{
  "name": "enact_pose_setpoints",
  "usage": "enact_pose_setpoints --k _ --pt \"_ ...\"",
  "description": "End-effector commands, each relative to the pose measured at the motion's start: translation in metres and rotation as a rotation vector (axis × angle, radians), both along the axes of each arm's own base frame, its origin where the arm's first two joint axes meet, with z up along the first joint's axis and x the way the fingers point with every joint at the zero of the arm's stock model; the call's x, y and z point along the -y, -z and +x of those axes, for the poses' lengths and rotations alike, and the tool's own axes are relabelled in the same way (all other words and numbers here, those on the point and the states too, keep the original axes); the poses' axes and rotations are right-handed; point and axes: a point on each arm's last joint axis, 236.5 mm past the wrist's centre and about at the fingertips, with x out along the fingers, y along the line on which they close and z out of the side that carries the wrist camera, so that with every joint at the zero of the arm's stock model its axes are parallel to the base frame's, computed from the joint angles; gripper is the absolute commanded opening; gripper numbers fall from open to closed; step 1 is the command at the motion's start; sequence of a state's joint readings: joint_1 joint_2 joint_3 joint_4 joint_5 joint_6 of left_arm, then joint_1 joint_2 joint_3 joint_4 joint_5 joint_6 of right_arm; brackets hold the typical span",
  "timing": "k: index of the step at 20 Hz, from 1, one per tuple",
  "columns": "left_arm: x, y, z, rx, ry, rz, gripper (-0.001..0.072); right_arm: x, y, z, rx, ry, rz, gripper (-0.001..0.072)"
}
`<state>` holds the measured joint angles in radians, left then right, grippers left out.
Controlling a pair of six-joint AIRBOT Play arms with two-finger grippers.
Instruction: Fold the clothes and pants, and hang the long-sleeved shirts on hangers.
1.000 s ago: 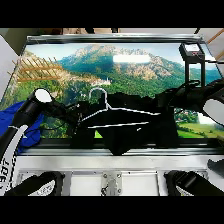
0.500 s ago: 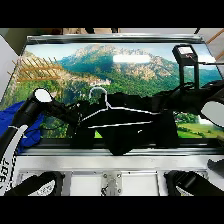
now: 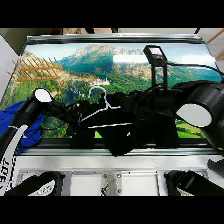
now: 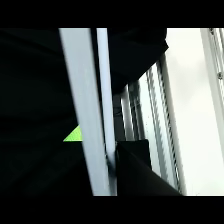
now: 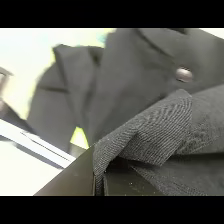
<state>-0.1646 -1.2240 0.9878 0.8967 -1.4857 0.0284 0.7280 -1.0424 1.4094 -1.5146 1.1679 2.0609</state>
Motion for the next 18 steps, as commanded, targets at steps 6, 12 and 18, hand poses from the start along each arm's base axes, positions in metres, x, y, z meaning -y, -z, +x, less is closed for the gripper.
enact_pose_setpoints --k 6,12,18 --pt "0.0 0.0 -0.001 -0.005 0.004 -0.001 0.0024 -0.05 0.005 0.012 -0.01 -0.014 0.123 0.0018" --pt "0.0 -0.001 -0.001 -0.004 0.004 -0.002 0.0024 -0.055 0.012 0.015 -0.038 0.013 0.139 0.0018" --pt "0.0 -0.001 -0.001 -0.004 0.004 -0.002 0.0024 -0.056 0.016 0.014 -0.045 0.009 0.131 0.0019"
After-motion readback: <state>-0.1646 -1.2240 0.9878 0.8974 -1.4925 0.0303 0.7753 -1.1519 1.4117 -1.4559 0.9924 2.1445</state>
